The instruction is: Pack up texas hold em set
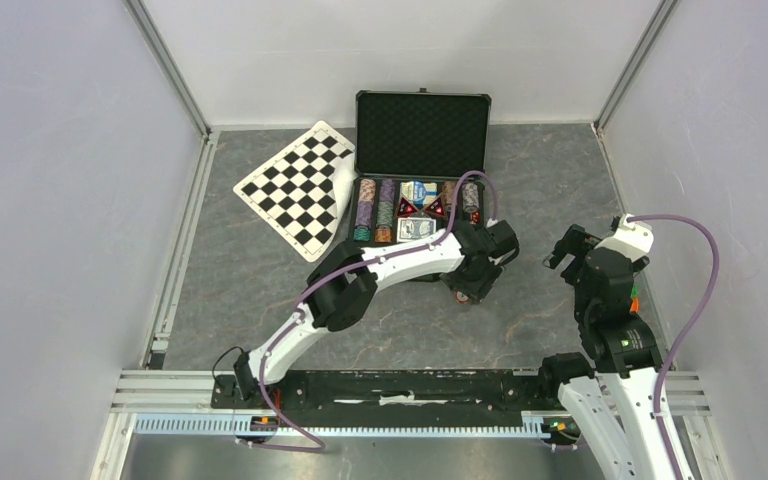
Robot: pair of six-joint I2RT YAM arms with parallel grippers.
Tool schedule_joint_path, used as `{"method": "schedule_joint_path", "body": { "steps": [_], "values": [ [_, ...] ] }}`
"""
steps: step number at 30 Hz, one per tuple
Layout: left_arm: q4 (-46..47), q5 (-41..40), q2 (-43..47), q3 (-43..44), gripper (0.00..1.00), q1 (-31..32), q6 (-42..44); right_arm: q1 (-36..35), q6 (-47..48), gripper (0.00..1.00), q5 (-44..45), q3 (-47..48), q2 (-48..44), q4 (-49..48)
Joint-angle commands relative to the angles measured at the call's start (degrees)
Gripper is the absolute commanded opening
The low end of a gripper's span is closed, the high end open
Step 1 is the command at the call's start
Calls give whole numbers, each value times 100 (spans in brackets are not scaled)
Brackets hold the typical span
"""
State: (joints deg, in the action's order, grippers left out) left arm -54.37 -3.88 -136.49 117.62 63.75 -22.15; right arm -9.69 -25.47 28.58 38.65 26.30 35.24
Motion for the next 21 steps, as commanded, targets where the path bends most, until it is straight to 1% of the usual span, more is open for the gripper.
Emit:
{"method": "schedule_joint_path", "body": {
  "steps": [1, 10, 18, 21],
  "values": [
    [-22, 97, -154, 294, 65, -19, 200, 3, -25, 98, 41, 12, -63, -131],
    [-118, -232, -207, 287, 65, 67, 160, 3, -1, 98, 7, 46, -101, -118],
    [-241, -706, -283, 353, 60, 215, 113, -1, -1, 98, 13, 11, -141, -123],
    [-241, -754, -291, 349, 58, 252, 89, 6, 1, 98, 0, -7, -145, -132]
  ]
}}
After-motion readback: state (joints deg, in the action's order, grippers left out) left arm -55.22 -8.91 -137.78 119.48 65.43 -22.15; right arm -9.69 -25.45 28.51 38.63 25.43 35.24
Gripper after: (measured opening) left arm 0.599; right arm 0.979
